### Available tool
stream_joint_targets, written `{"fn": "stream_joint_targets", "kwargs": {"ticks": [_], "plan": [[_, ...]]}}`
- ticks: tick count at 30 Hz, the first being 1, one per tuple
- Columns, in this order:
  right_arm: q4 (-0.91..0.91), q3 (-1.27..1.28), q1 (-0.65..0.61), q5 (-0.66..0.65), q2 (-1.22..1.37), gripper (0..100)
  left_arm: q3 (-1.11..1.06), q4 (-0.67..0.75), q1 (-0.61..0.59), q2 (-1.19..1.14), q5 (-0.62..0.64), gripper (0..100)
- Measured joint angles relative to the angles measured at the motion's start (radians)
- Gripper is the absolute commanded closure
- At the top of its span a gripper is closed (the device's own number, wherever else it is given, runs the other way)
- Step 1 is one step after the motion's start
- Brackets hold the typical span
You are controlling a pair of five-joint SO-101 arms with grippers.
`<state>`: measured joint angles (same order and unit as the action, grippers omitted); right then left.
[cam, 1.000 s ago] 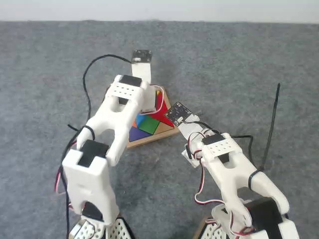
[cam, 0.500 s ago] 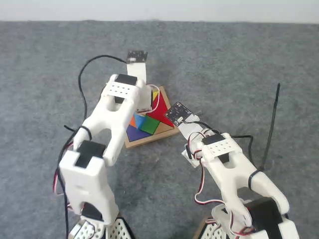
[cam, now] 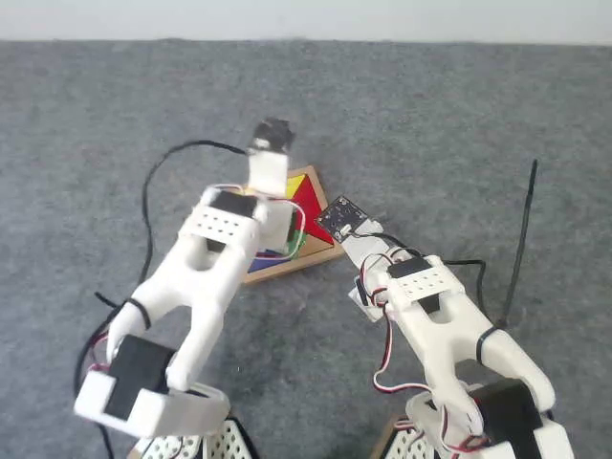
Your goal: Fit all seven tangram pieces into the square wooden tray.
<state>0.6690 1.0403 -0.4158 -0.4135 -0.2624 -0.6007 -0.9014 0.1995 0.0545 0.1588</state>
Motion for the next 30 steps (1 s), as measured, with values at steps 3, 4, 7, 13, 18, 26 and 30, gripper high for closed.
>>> {"fn": "stream_joint_targets", "kwargs": {"ticks": [3, 4, 7, 13, 18, 26, 30], "plan": [[0.000, 0.000, 0.000, 0.000, 0.000, 99.0, 0.014, 0.014, 0.002, -0.038, -0.002, 97], [0.000, 0.000, 0.000, 0.000, 0.000, 99.0, 0.032, 0.006, 0.002, -0.071, 0.000, 97], [0.000, 0.000, 0.000, 0.000, 0.000, 99.0, 0.137, -0.063, 0.002, -0.187, -0.008, 97], [0.000, 0.000, 0.000, 0.000, 0.000, 99.0, 0.293, -0.153, -0.032, -0.328, 0.020, 98], [0.000, 0.000, 0.000, 0.000, 0.000, 99.0, 0.270, -0.157, -0.020, -0.288, 0.020, 98], [0.000, 0.000, 0.000, 0.000, 0.000, 99.1, 0.130, -0.130, -0.041, -0.031, 0.015, 98], [0.000, 0.000, -0.015, 0.000, 0.000, 99.1, 0.035, -0.123, -0.091, 0.161, -0.048, 98]]}}
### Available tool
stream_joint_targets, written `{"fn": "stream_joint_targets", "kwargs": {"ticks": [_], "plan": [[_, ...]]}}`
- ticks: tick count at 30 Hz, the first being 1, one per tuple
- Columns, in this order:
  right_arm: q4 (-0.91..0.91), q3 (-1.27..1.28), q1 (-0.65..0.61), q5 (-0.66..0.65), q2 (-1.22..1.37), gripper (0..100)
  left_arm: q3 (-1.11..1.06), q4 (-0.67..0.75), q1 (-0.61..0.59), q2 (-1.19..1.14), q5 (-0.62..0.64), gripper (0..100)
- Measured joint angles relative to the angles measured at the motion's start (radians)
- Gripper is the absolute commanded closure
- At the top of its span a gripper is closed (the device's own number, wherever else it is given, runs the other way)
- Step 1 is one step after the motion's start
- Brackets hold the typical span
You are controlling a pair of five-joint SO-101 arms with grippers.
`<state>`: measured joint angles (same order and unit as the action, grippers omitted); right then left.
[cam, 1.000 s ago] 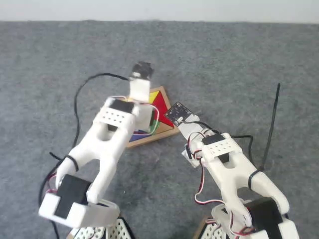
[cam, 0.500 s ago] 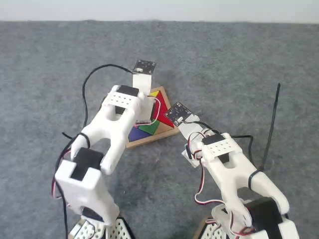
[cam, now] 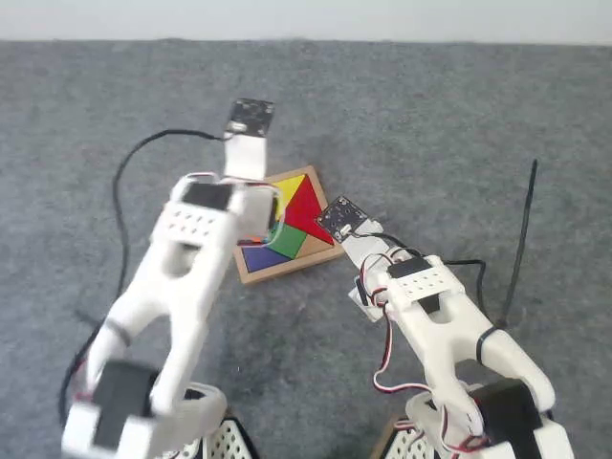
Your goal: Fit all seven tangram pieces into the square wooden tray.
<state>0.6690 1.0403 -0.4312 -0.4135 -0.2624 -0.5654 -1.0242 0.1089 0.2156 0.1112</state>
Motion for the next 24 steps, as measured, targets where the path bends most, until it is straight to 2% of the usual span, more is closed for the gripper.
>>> {"fn": "stream_joint_targets", "kwargs": {"ticks": [9, 15, 18, 21, 24], "plan": [[0.003, 0.000, -0.008, 0.000, -0.005, 98.9, -0.247, 0.003, -0.144, 0.402, -0.150, 98], [0.064, -0.015, -0.014, 0.000, -0.011, 99.1, -0.505, 0.109, -0.264, 0.586, -0.258, 98], [0.117, 0.000, 0.040, 0.000, -0.071, 99.1, -0.658, 0.204, -0.330, 0.687, -0.315, 98], [0.184, 0.005, 0.133, 0.002, -0.198, 99.1, -0.821, 0.307, -0.354, 0.787, -0.362, 98], [0.212, 0.064, 0.192, 0.000, -0.374, 99.1, -0.919, 0.341, -0.350, 0.882, -0.373, 98]]}}
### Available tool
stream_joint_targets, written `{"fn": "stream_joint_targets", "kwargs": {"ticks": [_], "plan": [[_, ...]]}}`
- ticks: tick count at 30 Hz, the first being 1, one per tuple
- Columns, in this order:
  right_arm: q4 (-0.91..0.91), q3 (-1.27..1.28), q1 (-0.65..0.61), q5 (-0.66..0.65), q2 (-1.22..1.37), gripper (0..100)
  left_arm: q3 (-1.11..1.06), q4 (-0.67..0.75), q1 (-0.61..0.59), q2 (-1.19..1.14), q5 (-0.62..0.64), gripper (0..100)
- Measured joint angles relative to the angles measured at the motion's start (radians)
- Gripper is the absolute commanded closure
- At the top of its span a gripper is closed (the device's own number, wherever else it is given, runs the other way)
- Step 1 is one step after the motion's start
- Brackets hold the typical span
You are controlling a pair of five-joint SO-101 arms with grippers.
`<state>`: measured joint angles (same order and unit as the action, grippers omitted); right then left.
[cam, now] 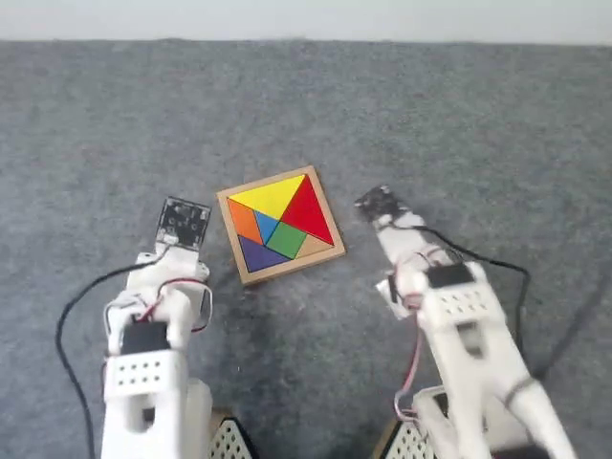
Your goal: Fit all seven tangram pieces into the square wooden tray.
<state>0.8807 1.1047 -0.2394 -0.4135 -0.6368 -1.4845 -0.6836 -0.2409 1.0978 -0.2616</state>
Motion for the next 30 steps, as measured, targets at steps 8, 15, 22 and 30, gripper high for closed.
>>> {"fn": "stream_joint_targets", "kwargs": {"ticks": [8, 15, 22, 30], "plan": [[0.003, 0.359, -0.040, 0.000, -0.666, 99.1, -0.186, 0.012, -0.003, 0.253, -0.006, 98], [0.055, 0.560, -0.044, 0.000, -1.148, 99.1, -0.213, -0.120, -0.017, 0.454, -0.006, 98], [0.114, 0.568, -0.044, 0.000, -1.069, 99.0, -0.213, -0.439, -0.015, 0.597, -0.006, 98], [0.152, 0.568, -0.044, 0.000, -1.069, 99.0, -0.212, -0.583, -0.015, 0.698, -0.006, 98]]}}
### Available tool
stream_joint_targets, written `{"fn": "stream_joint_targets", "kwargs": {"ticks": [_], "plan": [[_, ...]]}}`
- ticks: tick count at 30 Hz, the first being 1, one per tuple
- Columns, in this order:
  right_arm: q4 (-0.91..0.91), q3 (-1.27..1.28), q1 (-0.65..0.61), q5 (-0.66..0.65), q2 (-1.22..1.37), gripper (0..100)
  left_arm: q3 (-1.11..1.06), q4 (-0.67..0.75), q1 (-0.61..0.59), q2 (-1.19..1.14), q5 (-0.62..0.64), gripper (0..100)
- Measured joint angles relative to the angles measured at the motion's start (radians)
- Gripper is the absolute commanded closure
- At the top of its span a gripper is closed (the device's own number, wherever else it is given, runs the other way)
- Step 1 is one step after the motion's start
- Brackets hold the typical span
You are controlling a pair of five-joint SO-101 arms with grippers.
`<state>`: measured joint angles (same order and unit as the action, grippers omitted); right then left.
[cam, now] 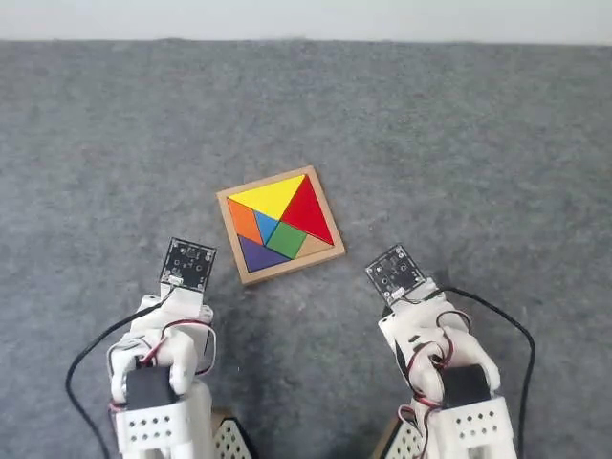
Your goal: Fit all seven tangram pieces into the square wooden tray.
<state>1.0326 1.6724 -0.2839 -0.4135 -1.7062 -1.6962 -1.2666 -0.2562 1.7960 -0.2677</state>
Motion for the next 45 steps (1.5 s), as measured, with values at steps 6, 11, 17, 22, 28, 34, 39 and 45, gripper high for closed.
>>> {"fn": "stream_joint_targets", "kwargs": {"ticks": [6, 11, 17, 22, 28, 34, 39, 45], "plan": [[0.000, 0.000, 0.000, 0.000, 0.000, 99.1, 0.000, 0.000, 0.000, 0.000, 0.000, 98], [0.046, 0.000, 0.008, 0.000, 0.003, 99.1, 0.000, 0.000, 0.000, 0.000, 0.000, 98], [0.206, 0.000, 0.005, 0.000, -0.015, 99.1, 0.000, 0.000, 0.000, 0.000, 0.000, 98], [0.216, -0.002, 0.003, 0.000, -0.068, 99.1, 0.000, 0.000, 0.000, 0.000, 0.000, 98], [0.216, -0.002, 0.003, 0.000, -0.072, 99.1, 0.000, 0.000, 0.000, 0.000, 0.000, 98], [0.216, -0.002, 0.003, 0.000, -0.072, 99.1, 0.000, 0.000, 0.000, 0.000, 0.000, 98], [0.216, -0.002, 0.003, 0.000, -0.072, 99.1, 0.000, 0.000, 0.000, 0.000, 0.000, 98], [0.216, -0.002, 0.003, 0.000, -0.072, 99.1, 0.000, 0.000, 0.000, 0.000, 0.000, 98]]}}
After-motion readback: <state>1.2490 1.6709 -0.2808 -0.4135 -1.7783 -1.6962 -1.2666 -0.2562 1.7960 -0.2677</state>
